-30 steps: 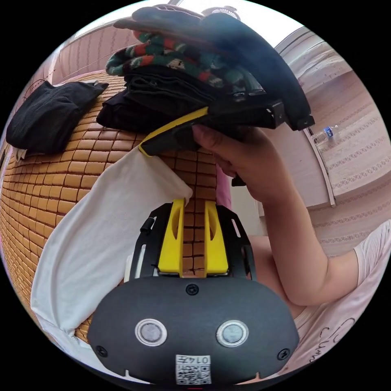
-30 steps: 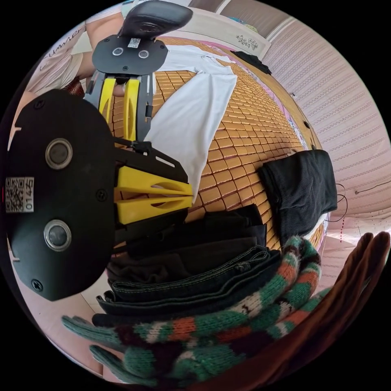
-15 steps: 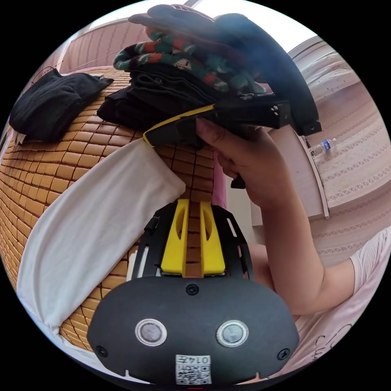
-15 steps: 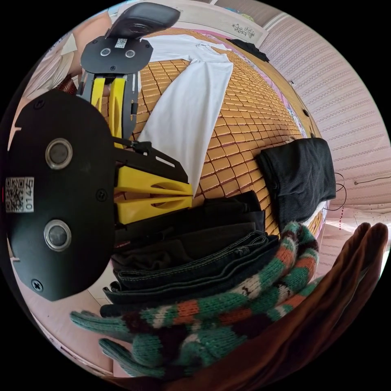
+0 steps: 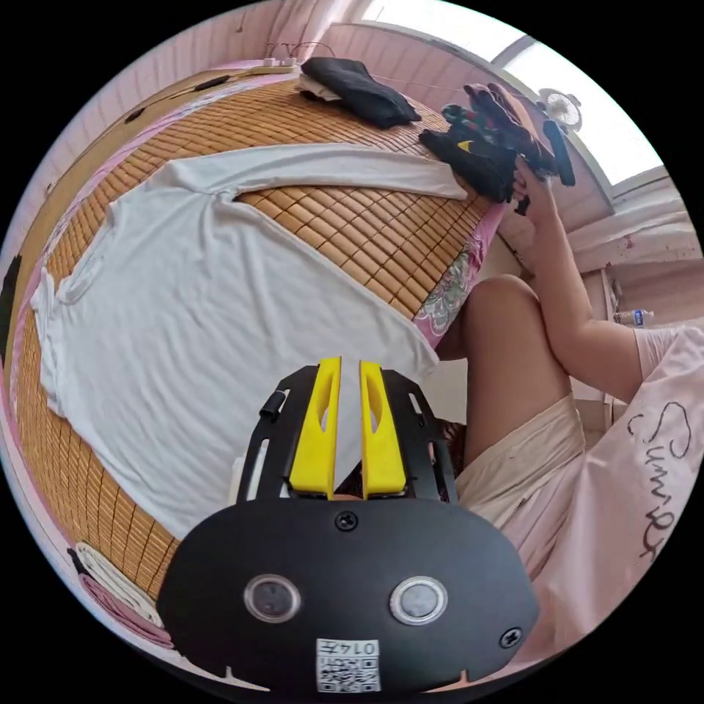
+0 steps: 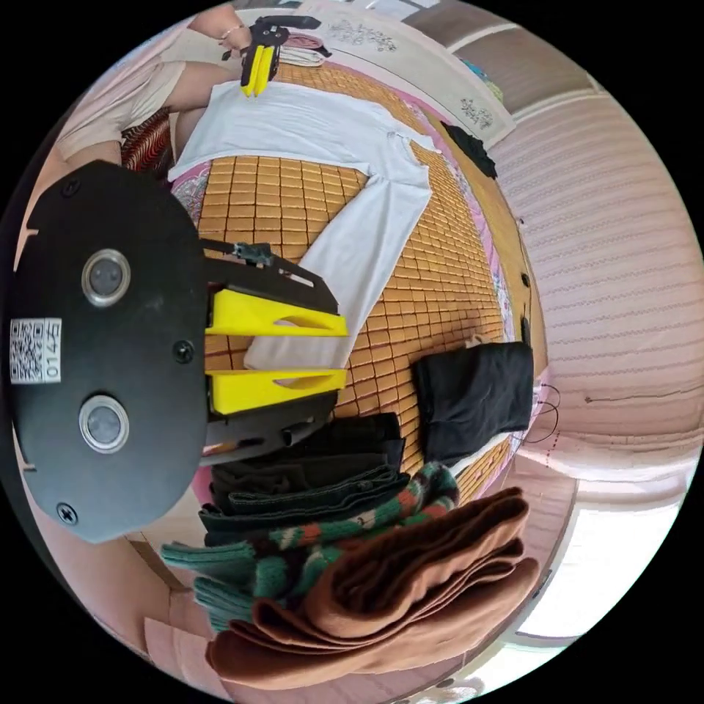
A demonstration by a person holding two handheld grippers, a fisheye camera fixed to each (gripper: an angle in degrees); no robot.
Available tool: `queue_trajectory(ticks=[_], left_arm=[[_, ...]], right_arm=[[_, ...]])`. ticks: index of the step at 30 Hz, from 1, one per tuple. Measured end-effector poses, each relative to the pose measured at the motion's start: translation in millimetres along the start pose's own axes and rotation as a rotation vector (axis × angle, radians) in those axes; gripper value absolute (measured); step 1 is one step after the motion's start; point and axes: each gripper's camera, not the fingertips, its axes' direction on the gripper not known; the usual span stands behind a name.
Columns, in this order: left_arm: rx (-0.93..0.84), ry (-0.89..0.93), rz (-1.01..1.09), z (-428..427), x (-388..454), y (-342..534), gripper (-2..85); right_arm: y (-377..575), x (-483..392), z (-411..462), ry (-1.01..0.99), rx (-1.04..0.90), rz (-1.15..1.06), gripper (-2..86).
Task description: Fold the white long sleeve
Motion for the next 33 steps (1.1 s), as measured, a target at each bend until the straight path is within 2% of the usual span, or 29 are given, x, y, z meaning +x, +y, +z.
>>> queue_trajectory(ticks=[4, 6, 9, 11, 19, 22, 27, 30, 33], left_arm=[[0.042, -0.124, -0.287, -50.5, -46.3, 126.8, 5.1], [0.118, -0.087, -0.400, -69.4, -61.5, 171.3, 5.1], [0.272, -0.034, -0.549, -99.0, -83.4, 235.0, 5.2], [0.356, -0.035, -0.599, -116.8, -96.2, 273.1, 5.2], [0.460, -0.167, -0.623, -154.2, -155.5, 339.5, 5.5], [0.513, -0.150, -0.651, -167.3, -190.8, 358.0, 5.9], [0.488, -0.091, -0.600, -174.5, -216.2, 365.6, 6.8], [0.518, 0.001, -0.612, -176.3, -230.4, 382.7, 6.6], [0.456, 0.040, -0.570, -183.4, -242.9, 392.6, 5.8]], right_arm=[[-12.1, -110.7, 5.2, -0.021, -0.034, -0.256, 4.5], [-18.8, -157.9, 13.9, -0.033, -0.117, -0.354, 5.6], [-28.4, -236.8, 21.1, -0.154, -0.186, -0.464, 7.6], [-49.1, -303.0, 17.2, -0.327, -0.192, -0.533, 7.5], [-179.7, -570.4, 36.8, -0.347, -0.203, -0.834, 7.3], [-235.0, -670.2, 64.2, -0.376, -0.195, -0.820, 7.2], [-306.2, -806.7, 142.7, -0.371, -0.335, -0.763, 8.7], [-332.5, -870.3, 188.6, -0.230, -0.337, -0.761, 9.5], [-353.0, -910.8, 238.8, -0.108, -0.392, -0.728, 11.8]])
